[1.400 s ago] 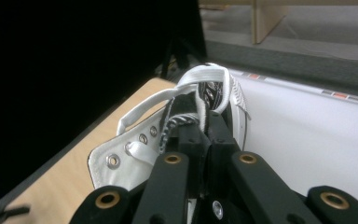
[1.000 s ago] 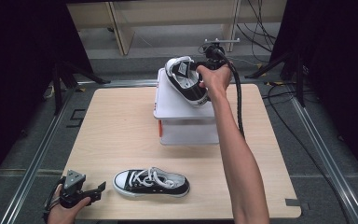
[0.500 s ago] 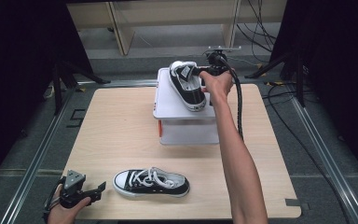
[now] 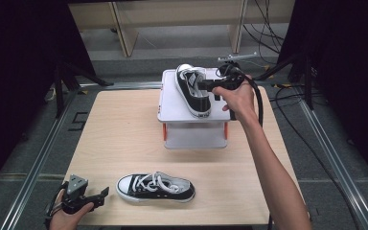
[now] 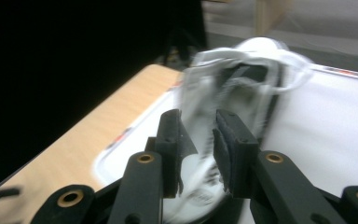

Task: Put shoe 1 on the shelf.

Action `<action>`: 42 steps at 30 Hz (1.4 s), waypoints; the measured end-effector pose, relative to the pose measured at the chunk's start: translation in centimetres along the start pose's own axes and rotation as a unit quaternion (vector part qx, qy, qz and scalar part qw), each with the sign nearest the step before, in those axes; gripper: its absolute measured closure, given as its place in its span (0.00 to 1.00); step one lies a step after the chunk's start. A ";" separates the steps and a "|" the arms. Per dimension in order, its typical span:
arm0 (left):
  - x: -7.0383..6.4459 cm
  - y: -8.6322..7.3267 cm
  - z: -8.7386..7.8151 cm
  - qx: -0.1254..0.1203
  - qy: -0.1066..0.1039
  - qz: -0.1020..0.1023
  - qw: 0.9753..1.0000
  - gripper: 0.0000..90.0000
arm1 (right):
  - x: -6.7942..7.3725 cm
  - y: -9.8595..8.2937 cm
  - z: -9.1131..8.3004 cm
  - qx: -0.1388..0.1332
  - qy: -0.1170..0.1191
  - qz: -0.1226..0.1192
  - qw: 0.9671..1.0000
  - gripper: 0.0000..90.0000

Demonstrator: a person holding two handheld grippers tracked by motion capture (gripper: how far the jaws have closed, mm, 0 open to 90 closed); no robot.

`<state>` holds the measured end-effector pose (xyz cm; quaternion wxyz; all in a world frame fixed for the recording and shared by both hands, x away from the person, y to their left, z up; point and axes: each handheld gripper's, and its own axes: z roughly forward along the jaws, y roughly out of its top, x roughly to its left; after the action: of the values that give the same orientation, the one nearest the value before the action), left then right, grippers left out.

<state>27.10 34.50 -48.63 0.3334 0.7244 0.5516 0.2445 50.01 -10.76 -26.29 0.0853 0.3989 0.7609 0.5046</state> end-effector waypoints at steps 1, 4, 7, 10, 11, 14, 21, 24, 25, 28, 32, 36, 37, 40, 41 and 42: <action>0.0 0.0 0.0 0.000 0.002 0.001 1.000 0.17 | 0.1 -0.1 -0.1 0.000 0.011 -0.010 1.000 0.80; 0.0 0.0 -0.1 0.004 0.008 0.007 1.000 0.17 | 0.7 -0.5 0.1 0.021 0.023 -0.030 0.999 0.80; 0.0 0.0 -0.1 0.004 0.008 0.005 1.000 0.17 | 0.9 -0.7 0.8 0.039 0.026 -0.049 0.998 0.84; 0.1 0.0 0.0 0.003 0.004 0.000 1.000 0.17 | 1.2 -0.7 1.5 0.056 0.023 -0.052 0.997 0.86; 0.0 0.0 -0.1 0.005 0.007 0.000 1.000 0.17 | 1.2 -0.6 1.8 0.060 0.021 -0.063 0.996 0.86; 0.1 0.0 0.0 0.002 0.004 0.001 1.000 0.17 | 1.5 -0.5 2.5 0.081 0.013 -0.076 0.994 0.93; 0.1 0.0 0.0 0.009 0.006 0.009 1.000 0.17 | 2.4 -0.1 2.7 0.088 -0.005 -0.084 0.993 0.98; 0.1 0.0 0.0 0.008 0.006 0.009 1.000 0.17 | 3.1 0.4 3.0 0.081 -0.011 -0.101 0.992 0.98; 0.1 0.0 0.0 0.008 0.006 0.009 1.000 0.17 | 3.4 0.6 3.2 0.079 -0.014 -0.098 0.992 0.98; 0.0 0.0 0.0 0.005 0.004 0.007 1.000 0.17 | 4.3 0.7 3.9 0.083 -0.009 -0.093 0.992 0.98; -0.1 0.0 -0.1 0.002 0.004 0.007 1.000 0.17 | 5.2 0.6 4.3 0.092 -0.022 -0.074 0.993 0.98; -0.1 0.0 0.0 0.002 -0.003 0.004 1.000 0.17 | 5.4 0.2 4.4 0.093 -0.028 -0.076 0.992 0.96; -0.1 0.0 0.0 0.002 0.001 0.005 1.000 0.17 | 5.2 0.1 4.5 0.089 -0.023 -0.087 0.992 0.96; -0.2 0.0 -0.1 0.003 0.005 0.004 1.000 0.17 | 4.9 -0.2 4.5 0.074 -0.014 -0.087 0.993 0.92; -0.2 0.0 -0.1 0.004 0.004 0.005 1.000 0.17 | 4.9 -0.3 4.4 0.071 -0.012 -0.082 0.994 0.90; -0.2 0.0 -0.1 0.002 0.004 0.005 1.000 0.17 | 5.0 -0.3 4.2 0.069 -0.013 -0.075 0.995 0.87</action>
<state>27.01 34.36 -48.57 0.3287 0.7264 0.5501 0.2483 48.78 -4.41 -27.19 0.1053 0.3520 0.8207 0.4376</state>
